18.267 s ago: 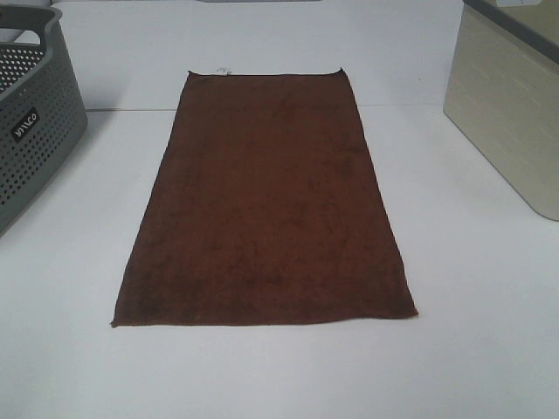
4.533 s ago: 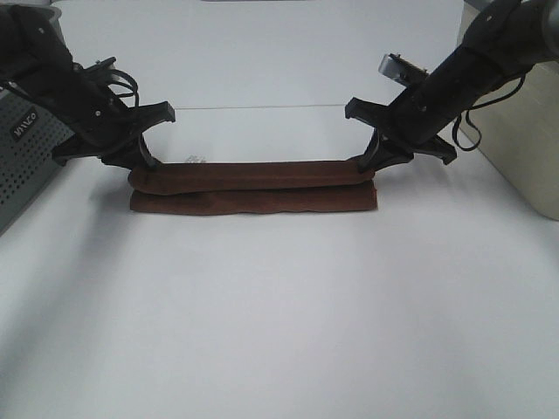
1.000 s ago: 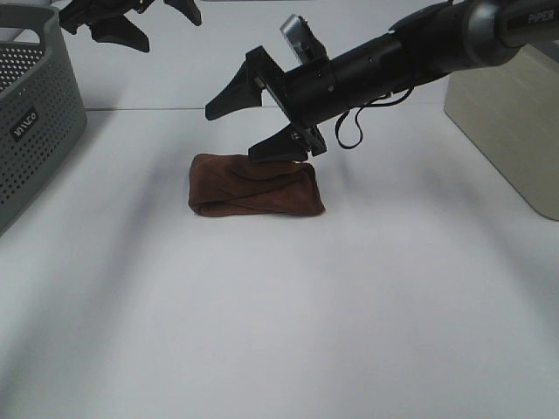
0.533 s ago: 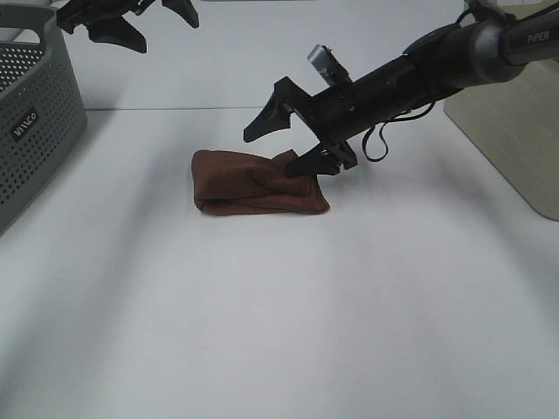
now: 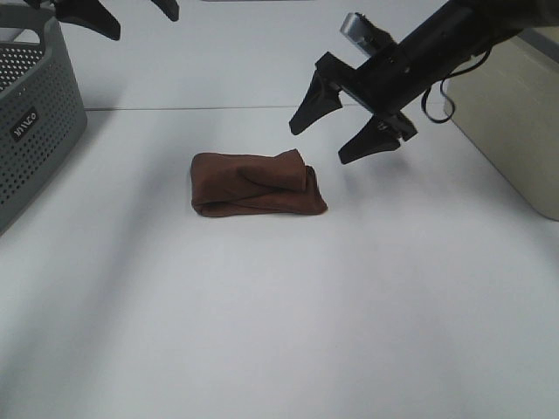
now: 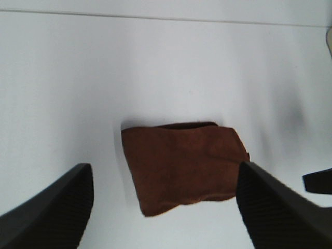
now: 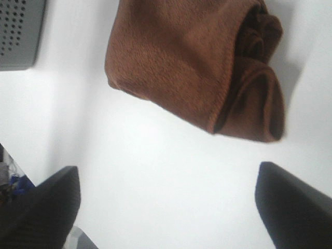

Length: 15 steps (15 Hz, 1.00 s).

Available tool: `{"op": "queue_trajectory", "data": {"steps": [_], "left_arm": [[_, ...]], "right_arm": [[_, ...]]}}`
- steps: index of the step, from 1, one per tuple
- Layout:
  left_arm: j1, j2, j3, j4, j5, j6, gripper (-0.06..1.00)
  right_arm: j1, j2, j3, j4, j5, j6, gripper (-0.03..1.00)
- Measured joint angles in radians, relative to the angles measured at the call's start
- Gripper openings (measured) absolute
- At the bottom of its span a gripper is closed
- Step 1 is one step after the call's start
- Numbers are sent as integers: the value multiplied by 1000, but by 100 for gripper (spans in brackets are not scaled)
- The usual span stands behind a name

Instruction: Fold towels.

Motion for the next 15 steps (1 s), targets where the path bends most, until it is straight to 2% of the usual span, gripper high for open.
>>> {"op": "queue_trajectory", "data": {"steps": [2,4,6,7,10,12,15], "left_arm": [[0,-60,0,43,113,0,73],[-7,-118,0,104,212,-1,73],[-22,-184,10,192,235,-1,73],[-26,-228,50,208,238,-1,73],[-26,-409,262,263,238,-1,73],[-26,-610,506,283,241,-2,73],[-26,-886,764,283,242,23,73]], "right_arm": [[0,-102,0,-158,62,109,86],[0,-193,0,-275,124,193,86],[0,-288,0,-358,134,253,86],[0,-345,19,-394,134,279,86],[0,-541,166,-440,136,301,86],[0,-734,349,-441,138,302,86],[0,-1009,588,-472,141,302,86]]}}
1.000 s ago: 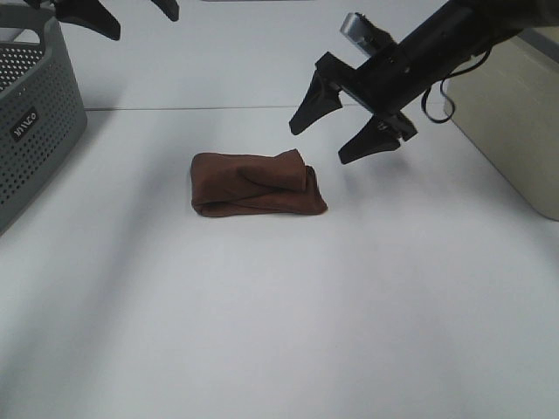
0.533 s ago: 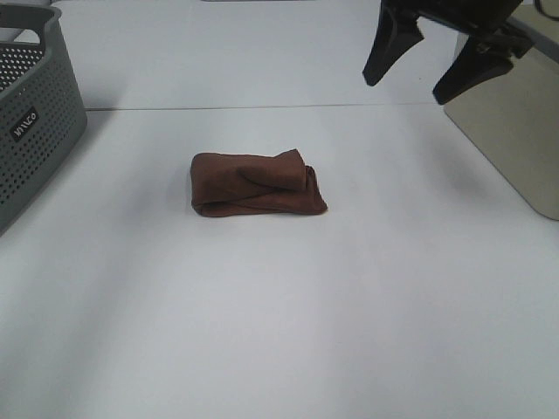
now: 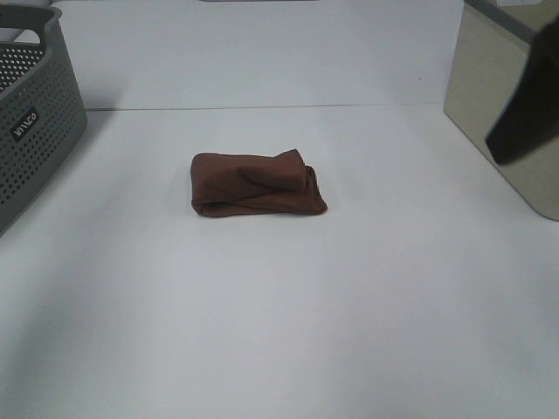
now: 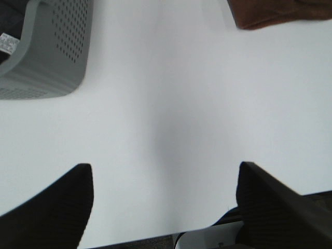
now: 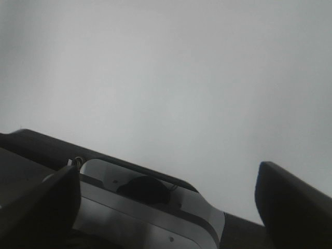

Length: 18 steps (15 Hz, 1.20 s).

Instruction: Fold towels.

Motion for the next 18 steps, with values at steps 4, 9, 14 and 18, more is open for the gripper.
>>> {"op": "queue_trajectory", "data": {"steps": [4,9,14,18], "left_arm": [[0,-434,272,0,2,21,73],[0,-924,441,0,3,48,73],[0,-1118,551,-6,6,141,73],[0,-1116,629,-14,-65,160,73]], "right_arm": [[0,-354,256,-26,7,0,86],[0,-729,400,-79,9,-1,86],[0,-934,529,-133,7,-12,86],[0,-957,547,-130,-68,-42,86]]}}
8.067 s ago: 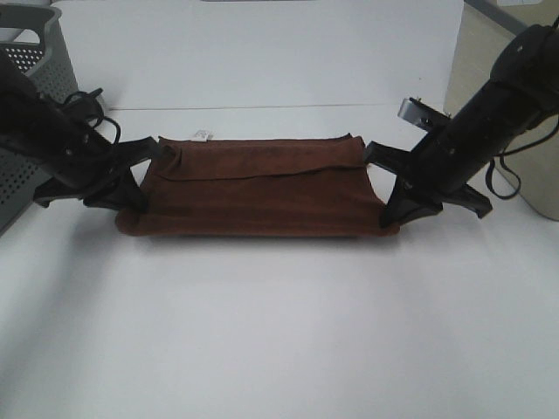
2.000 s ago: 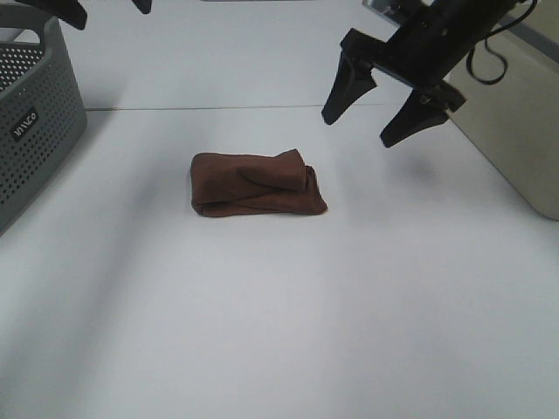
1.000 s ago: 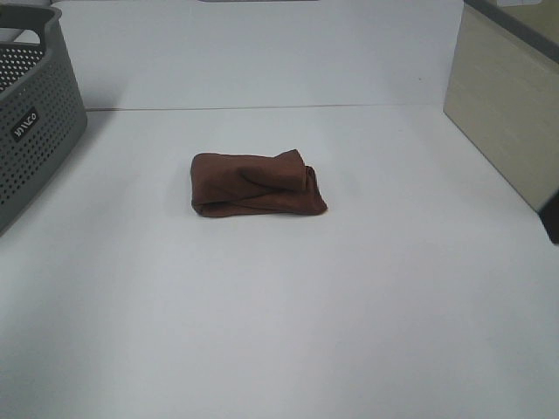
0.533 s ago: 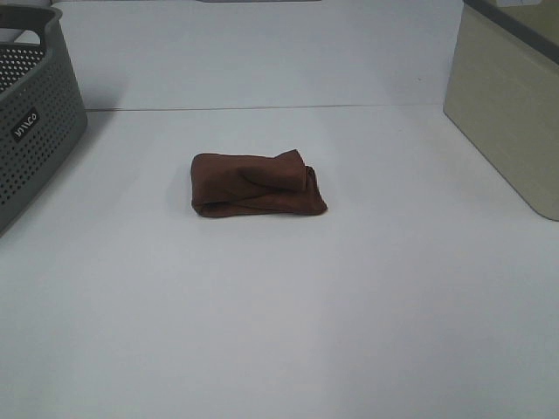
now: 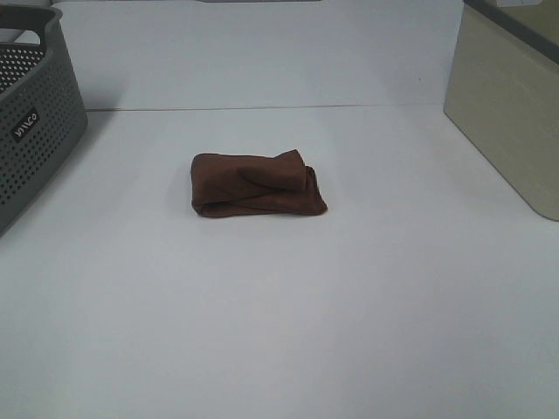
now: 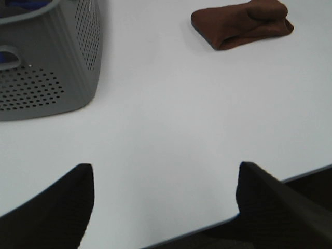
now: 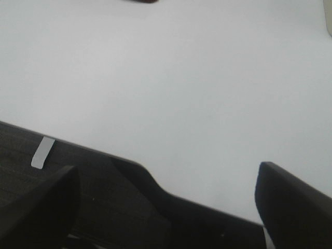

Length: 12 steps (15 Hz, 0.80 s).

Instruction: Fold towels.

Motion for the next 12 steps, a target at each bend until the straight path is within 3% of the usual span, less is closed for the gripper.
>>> {"op": "queue_trajectory", "data": {"steps": [4,12], "left_arm": [[0,0,41,-6,-93,42,73],[0,0,43,-6,-93,43,73]], "right_arm": [[0,0,31,0,-68,-24,86],[0,0,31,0,-70,-31,86]]}}
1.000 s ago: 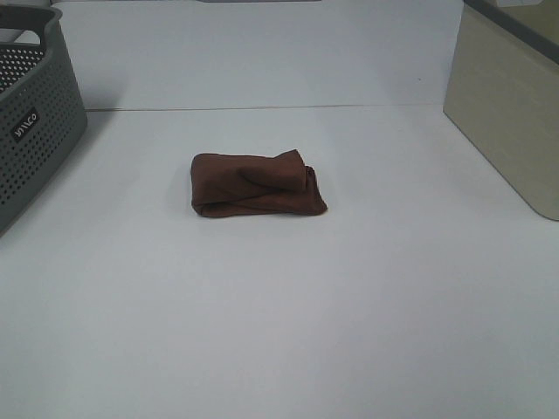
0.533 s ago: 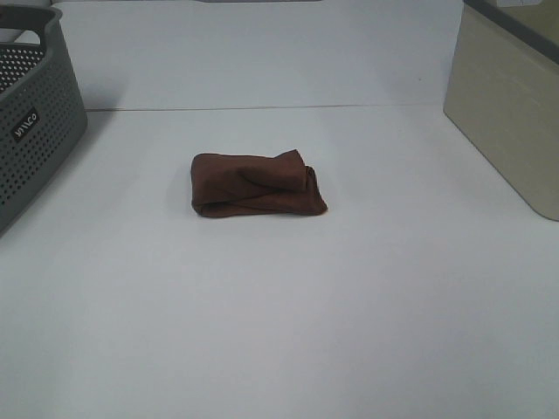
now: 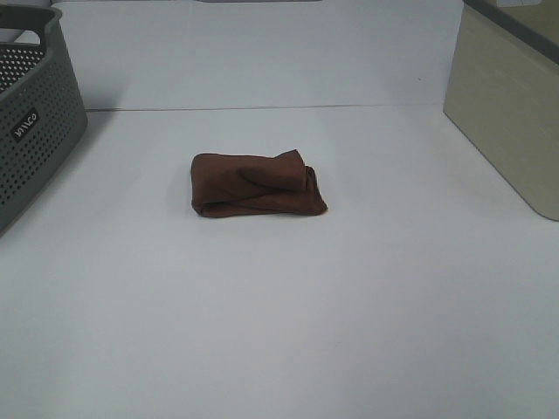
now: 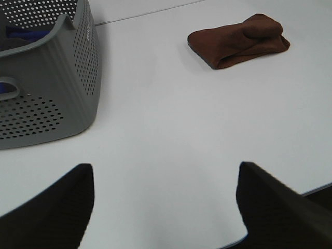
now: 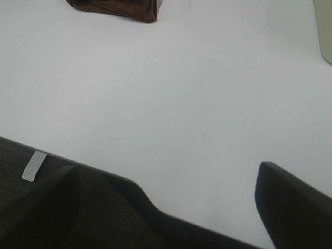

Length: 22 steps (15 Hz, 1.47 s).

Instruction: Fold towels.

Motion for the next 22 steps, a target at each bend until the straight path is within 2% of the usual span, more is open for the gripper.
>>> {"op": "queue_trajectory", "data": {"steps": [2,5,8,10,14,20,22], "left_arm": [[28,0,0,0,0,0,73],[173,0,0,0,0,1,73],[331,-1,0,0,0,1,73],[337,-1,0,0,0,1,73],[339,-1,0,0,0,1,73],[339,-1,0,0,0,1,73],[339,-1,0,-27,0,13,73]], "right_arm": [[0,0,0,0,0,0,86],[-22,0,0,1,0,-1,86],[-165,-41,0,0,-1,-1,86],[-208,-111,0,0,-1,-1,86],[-209,-209,2,0,0,-1,86],[-209,-214,3,0,-1,-1,86],[-209,-214,3,0,-1,-1,86]]}}
